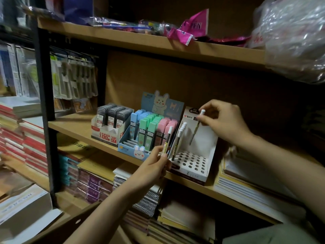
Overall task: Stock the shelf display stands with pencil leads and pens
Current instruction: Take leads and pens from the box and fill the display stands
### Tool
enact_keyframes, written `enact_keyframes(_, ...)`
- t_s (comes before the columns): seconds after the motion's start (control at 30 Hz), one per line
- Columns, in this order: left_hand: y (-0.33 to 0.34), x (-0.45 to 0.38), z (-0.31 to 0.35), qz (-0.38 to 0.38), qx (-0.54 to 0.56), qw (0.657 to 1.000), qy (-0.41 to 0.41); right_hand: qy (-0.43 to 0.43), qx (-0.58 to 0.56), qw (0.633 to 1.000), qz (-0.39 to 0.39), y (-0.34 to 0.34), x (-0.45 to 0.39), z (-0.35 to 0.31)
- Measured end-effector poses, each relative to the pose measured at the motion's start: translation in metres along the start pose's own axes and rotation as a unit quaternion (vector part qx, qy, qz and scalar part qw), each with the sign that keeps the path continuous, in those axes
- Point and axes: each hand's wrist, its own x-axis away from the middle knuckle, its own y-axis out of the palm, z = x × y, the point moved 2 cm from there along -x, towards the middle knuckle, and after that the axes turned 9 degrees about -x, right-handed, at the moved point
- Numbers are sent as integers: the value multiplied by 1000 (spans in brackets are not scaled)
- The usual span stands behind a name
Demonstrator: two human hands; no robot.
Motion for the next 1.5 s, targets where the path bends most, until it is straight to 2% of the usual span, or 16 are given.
enact_keyframes(0.2, 10, 2, -3, 11, -77, 997, 22, 27, -29, 999, 4, 22, 4, 18)
enact_keyframes(0.37, 13, 1, -9, -5, -84, 996, 11, 64, -59, 996, -2, 26, 5, 27)
enact_keyframes(0.53, 11, -3, -11, 5, -96, 995, 11, 84, -41, 996, 2, 27, -2, 31)
enact_keyframes(0.87, 10, -4, -12, -9, -101, 995, 9, 1, 44, 999, -3, 46, -5, 30)
enact_keyframes(0.97, 10, -3, -11, -10, -106, 994, 9, -2, 48, 999, 9, 48, -3, 29)
enact_keyframes(1.1, 10, -2, -9, 2, -102, 995, 12, 34, 63, 997, -31, 54, 5, 27)
enact_keyframes(1.2, 9, -1, -7, 4, -74, 997, 30, 24, 79, 997, 0, 44, 14, 20)
enact_keyframes(1.23, 10, 0, -7, 1, -64, 997, 35, 19, 67, 998, 14, 40, 18, 16)
enact_keyframes(1.3, 12, 0, -6, -5, -55, 998, 42, 39, -31, 999, 9, 33, 29, 6)
enact_keyframes(1.4, 15, -1, -5, -18, -39, 998, 44, 112, -219, 967, -65, 35, 47, -7)
enact_keyframes(1.5, 21, -1, -3, -31, -35, 998, 49, 125, -296, 944, -75, 37, 58, -14)
